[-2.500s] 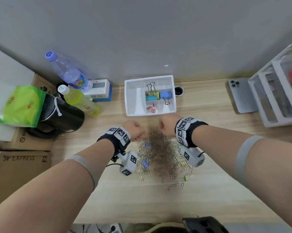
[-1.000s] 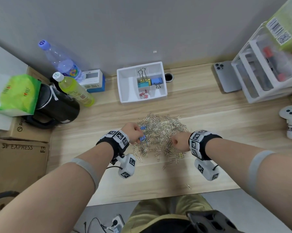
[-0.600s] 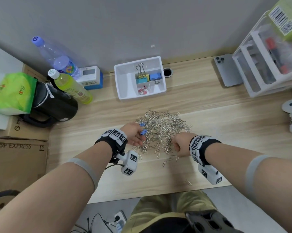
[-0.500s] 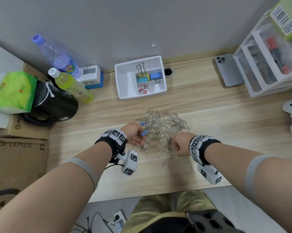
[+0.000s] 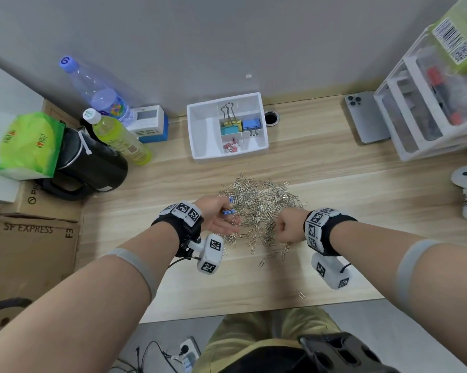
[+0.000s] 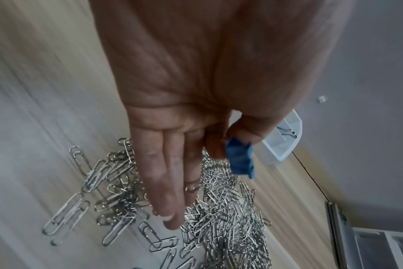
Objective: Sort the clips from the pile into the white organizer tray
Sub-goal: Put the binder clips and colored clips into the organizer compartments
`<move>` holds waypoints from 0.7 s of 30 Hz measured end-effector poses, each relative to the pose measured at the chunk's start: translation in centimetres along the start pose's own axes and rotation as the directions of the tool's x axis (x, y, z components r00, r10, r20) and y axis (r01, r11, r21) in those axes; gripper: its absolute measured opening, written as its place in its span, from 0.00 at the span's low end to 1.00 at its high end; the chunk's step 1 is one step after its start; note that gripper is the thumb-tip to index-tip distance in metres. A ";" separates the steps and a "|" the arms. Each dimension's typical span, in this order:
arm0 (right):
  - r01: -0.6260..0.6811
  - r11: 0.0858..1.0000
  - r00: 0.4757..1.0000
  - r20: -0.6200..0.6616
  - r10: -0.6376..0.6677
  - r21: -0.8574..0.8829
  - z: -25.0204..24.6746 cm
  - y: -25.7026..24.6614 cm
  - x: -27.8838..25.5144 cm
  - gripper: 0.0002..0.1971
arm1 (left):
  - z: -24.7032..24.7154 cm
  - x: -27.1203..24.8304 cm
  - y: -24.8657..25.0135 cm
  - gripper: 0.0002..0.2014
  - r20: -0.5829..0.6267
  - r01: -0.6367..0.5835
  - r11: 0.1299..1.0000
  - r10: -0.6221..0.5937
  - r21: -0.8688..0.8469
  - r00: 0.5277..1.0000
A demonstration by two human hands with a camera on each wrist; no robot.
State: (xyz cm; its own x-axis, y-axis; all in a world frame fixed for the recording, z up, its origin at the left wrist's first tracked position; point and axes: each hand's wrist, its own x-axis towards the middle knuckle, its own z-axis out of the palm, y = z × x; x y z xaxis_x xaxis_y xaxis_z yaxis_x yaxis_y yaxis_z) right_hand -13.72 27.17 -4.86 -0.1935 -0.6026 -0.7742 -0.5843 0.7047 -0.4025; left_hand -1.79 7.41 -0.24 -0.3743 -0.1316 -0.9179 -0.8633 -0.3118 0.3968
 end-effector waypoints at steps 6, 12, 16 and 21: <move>-0.062 0.960 0.996 -0.048 0.078 0.273 -1.5 -1.5 0.1 0.21 | -0.3 0.0 0.1 0.13 -0.004 -0.030 0.999 0.030 0.020 1.000; -0.093 0.891 0.984 -0.095 0.151 0.445 -2.5 -3.2 0.3 0.16 | -0.7 0.4 0.5 0.06 -0.056 -0.032 0.984 0.043 0.176 0.997; -0.087 0.826 0.988 -0.060 0.145 0.557 -2.8 -3.6 1.0 0.08 | -1.2 0.8 0.6 0.03 -0.059 -0.040 0.964 0.057 0.263 0.997; -0.116 0.715 0.988 0.004 0.157 0.690 -3.5 -3.7 1.2 0.05 | -1.9 2.0 1.1 0.07 -0.256 0.026 0.898 0.097 0.438 0.962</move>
State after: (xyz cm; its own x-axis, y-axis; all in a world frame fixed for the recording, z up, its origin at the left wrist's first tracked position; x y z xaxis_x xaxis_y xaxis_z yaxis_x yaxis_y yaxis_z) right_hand -14.49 22.50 -2.62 -0.2800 -0.4832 -0.8295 0.1484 0.8319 -0.5347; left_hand -2.84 5.04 -1.67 -0.3574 -0.3982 -0.8448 -0.9337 0.1291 0.3341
